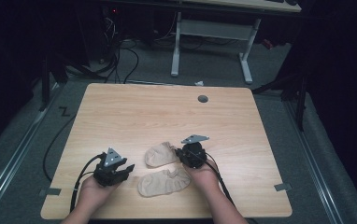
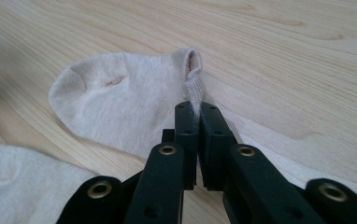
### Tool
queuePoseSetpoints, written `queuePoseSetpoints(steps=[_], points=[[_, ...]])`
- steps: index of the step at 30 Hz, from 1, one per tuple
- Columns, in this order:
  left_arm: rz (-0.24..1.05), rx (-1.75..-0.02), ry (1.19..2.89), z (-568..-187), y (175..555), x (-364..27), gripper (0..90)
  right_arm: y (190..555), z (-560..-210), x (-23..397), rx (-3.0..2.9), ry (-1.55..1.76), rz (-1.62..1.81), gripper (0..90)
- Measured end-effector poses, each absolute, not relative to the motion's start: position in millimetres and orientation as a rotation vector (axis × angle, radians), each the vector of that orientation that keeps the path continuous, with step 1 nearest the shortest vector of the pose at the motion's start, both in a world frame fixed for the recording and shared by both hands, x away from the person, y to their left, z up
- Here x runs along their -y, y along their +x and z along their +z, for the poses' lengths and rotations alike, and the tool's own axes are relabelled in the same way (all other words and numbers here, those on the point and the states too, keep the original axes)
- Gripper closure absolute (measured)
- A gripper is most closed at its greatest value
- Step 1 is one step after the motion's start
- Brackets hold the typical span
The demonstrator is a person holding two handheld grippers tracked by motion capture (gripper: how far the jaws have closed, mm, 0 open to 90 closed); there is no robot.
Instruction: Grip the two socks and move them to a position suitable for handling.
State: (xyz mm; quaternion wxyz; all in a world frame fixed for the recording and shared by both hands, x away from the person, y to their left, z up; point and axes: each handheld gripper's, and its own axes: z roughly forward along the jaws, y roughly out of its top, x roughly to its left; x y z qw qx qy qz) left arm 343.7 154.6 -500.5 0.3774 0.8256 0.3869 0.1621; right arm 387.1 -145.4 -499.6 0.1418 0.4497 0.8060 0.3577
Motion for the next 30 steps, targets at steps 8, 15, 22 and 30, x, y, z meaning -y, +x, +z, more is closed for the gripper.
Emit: queuePoseSetpoints(steps=[8, 15, 22, 30], points=[[0.390, -1.011, 2.064, -490.3, 360.9, -138.1, 51.6, 384.2, -500.8, 161.7, -2.302, 1.328, 1.030, 84.0], [0.349, -0.979, 2.081, -499.6, 376.4, -109.7, 48.5, 378.2, -494.5, 174.2, -2.234, 1.335, 1.066, 78.1], [0.346, -0.959, 2.111, -506.2, 383.4, -76.5, 50.9, 378.0, -494.7, 179.2, -2.217, 1.333, 1.042, 76.3], [0.400, -1.011, 2.150, -520.1, 385.0, -73.5, 76.7, 385.1, -503.6, 181.9, -2.237, 1.362, 1.001, 74.6]])
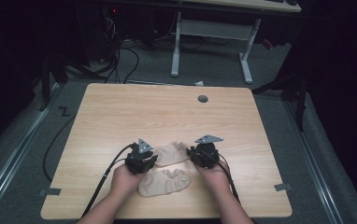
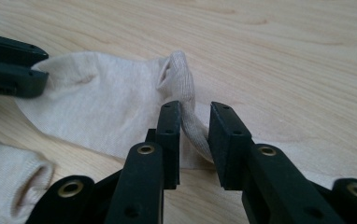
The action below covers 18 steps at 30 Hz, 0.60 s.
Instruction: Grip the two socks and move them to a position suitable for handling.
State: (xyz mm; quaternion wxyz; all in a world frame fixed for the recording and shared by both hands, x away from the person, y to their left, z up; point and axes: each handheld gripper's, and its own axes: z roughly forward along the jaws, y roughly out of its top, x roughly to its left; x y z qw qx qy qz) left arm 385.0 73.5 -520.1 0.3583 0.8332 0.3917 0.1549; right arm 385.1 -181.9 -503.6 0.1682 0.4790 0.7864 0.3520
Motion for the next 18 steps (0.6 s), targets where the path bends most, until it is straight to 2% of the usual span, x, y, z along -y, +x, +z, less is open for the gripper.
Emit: queuePoseSetpoints(steps=[3, 7, 18], points=[[0.417, -1.014, 2.151, -522.5, 384.6, -77.5, 85.9, 388.5, -507.5, 181.9, -2.248, 1.368, 0.986, 77.0], [0.431, -1.017, 2.152, -521.3, 382.1, -84.4, 86.8, 388.5, -509.0, 180.4, -2.275, 1.366, 0.988, 81.3], [0.442, -0.995, 2.155, -510.3, 360.7, -110.6, 86.9, 377.1, -511.4, 157.4, -2.337, 1.309, 0.998, 86.0]])
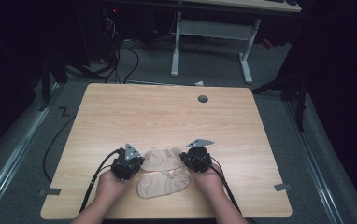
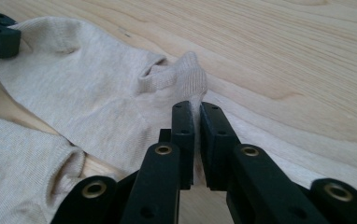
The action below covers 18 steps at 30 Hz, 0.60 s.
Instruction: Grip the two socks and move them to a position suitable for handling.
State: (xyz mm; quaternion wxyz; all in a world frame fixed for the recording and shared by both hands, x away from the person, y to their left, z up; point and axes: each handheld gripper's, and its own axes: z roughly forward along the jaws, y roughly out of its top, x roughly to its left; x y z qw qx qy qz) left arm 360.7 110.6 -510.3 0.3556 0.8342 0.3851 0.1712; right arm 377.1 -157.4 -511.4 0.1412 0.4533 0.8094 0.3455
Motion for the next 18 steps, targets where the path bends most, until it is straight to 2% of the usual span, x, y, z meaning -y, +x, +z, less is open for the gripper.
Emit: queuePoseSetpoints(steps=[7, 12, 18], points=[[0.461, -0.980, 2.162, -500.6, 355.7, -115.9, 86.9, 373.4, -506.2, 153.9, -2.308, 1.275, 1.019, 86.9], [0.471, -0.940, 2.130, -497.7, 337.7, -126.9, 87.5, 370.5, -504.1, 154.1, -2.306, 1.250, 1.042, 87.1], [0.444, -0.967, 2.069, -493.6, 347.3, -130.9, 87.5, 372.4, -501.8, 153.2, -2.285, 1.265, 1.049, 87.1]])
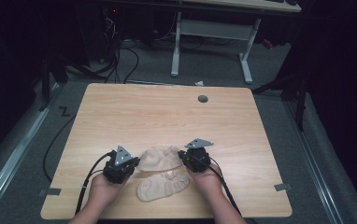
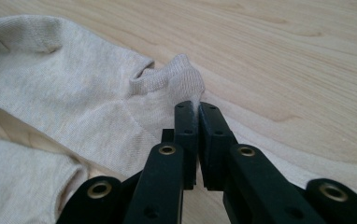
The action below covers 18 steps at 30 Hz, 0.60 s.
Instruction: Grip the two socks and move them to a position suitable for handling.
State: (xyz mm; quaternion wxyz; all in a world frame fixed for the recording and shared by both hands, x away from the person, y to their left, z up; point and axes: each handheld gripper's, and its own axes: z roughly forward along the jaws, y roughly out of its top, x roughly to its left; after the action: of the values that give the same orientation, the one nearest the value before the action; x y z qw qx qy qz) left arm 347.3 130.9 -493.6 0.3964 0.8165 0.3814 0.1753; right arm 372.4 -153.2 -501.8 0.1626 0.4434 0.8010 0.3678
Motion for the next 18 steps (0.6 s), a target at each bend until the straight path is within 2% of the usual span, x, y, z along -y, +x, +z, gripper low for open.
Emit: queuePoseSetpoints(steps=[9, 18], points=[[0.510, -0.887, 2.082, -477.3, 317.4, -134.0, 87.5, 360.9, -473.9, 155.5, -2.287, 1.185, 1.090, 87.1], [0.480, -0.886, 2.067, -480.0, 301.2, -128.4, 87.6, 336.2, -466.4, 159.8, -2.282, 1.120, 1.089, 87.1]])
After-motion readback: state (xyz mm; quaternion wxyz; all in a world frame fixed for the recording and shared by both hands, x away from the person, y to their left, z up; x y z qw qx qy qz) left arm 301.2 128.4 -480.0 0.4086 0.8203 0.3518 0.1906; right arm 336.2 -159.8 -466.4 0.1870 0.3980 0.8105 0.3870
